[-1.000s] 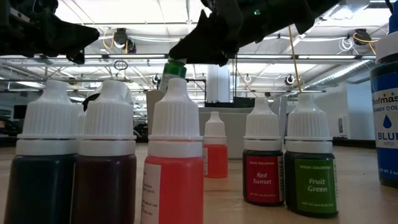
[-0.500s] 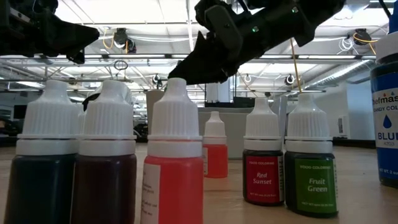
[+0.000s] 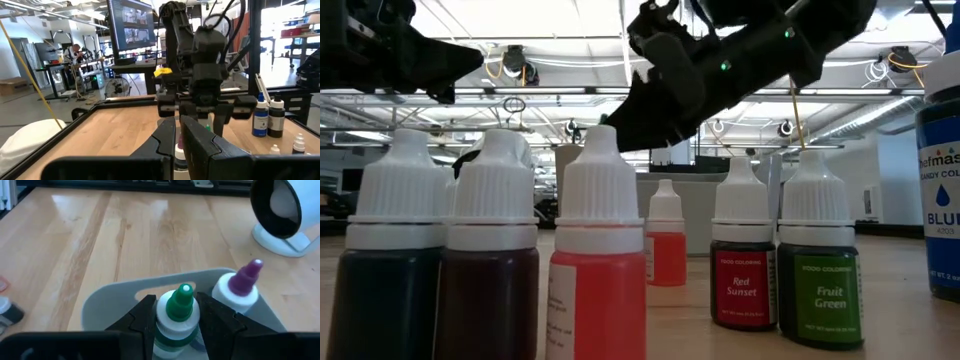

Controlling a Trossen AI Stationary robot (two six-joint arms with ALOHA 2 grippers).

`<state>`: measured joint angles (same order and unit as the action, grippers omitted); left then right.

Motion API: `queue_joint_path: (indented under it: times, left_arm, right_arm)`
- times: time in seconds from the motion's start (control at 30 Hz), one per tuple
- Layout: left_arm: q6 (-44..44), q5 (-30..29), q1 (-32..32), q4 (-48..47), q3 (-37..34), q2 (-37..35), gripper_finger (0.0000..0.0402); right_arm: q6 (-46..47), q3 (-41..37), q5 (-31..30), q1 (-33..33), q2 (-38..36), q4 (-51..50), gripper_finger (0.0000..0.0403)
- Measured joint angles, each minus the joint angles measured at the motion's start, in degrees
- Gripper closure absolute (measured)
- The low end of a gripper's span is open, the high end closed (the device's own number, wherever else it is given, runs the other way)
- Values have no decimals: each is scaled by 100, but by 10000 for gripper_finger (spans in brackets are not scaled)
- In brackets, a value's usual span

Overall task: Pick & Place food coloring
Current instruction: Put the large green food coloring bottle into the bin, then adjust the bin on the table

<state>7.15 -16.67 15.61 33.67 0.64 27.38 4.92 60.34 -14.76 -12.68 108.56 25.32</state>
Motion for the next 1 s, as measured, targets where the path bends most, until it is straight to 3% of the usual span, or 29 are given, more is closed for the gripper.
queue_joint_path:
  times: [0.13,0.67,1.0]
  left_arm:
    - [3,0,0,2,0,0,364]
    - [3,0,-1,0,0,0,364]
    - [-193,21,5,-61,0,-2,364]
  right_arm:
    - [1,4,0,12,63,85,289]
    - [-415,-15,152,21,40,622,209]
    - [-697,-13,-2,16,-1145,-766,199]
